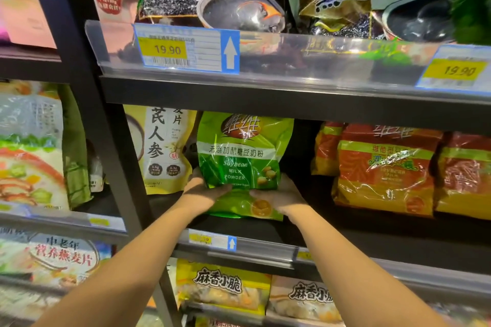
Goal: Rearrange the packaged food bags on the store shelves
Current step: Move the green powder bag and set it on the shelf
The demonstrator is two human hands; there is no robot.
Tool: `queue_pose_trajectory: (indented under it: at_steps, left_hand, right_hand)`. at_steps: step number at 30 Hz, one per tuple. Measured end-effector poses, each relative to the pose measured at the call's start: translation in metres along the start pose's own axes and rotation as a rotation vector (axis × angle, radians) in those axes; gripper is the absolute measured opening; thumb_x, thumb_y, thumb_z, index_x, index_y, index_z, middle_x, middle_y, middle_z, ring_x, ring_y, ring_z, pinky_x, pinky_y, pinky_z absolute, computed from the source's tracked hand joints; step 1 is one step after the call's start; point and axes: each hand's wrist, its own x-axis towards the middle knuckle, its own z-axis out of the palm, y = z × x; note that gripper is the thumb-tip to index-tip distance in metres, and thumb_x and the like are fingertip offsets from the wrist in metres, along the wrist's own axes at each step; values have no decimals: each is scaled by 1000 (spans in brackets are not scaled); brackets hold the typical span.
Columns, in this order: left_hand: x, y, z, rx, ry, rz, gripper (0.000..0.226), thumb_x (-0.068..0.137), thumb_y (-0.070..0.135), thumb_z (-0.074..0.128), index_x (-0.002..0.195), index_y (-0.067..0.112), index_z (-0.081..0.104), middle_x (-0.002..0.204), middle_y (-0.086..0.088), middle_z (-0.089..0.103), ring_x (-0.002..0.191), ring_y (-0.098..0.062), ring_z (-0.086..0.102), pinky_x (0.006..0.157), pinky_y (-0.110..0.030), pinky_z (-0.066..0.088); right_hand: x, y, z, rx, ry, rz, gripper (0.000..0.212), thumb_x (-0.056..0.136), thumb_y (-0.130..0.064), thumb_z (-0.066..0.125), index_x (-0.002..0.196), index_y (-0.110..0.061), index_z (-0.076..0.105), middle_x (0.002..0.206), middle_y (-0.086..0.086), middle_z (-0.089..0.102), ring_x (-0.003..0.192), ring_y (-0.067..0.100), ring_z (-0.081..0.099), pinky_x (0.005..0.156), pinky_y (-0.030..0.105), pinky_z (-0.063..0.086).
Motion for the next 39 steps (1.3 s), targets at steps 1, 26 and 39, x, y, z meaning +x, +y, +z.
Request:
queue_pose_trajectory:
  at_steps: [1,26,39]
  left_hand:
    - [-3,0,0,2,10,17,92,79,36,88,151,16,34,145,-11,54,132,-34,54,113,-49,44]
    - [-106,38,-53,-34,-109,298,38,84,28,85,118,19,68,108,3,77,103,-16,72,95,-45,57]
    - [-191,29,-85,-9,-223,488,37,86,20,84,115,33,66,110,11,73,101,2,67,91,-29,52]
  right_hand:
    - [-2,-1,1,-3,17,-7,98,74,-40,94,153,-13,44,153,9,55,140,31,53,115,47,46]
    - [-134,-31,-14,87,243,-132,46,76,-29,95,113,-11,74,108,6,78,104,23,74,96,45,59]
    - [-241,-26,8,168,296,-81,48,76,-15,94,116,-5,70,114,8,77,112,27,72,101,45,56]
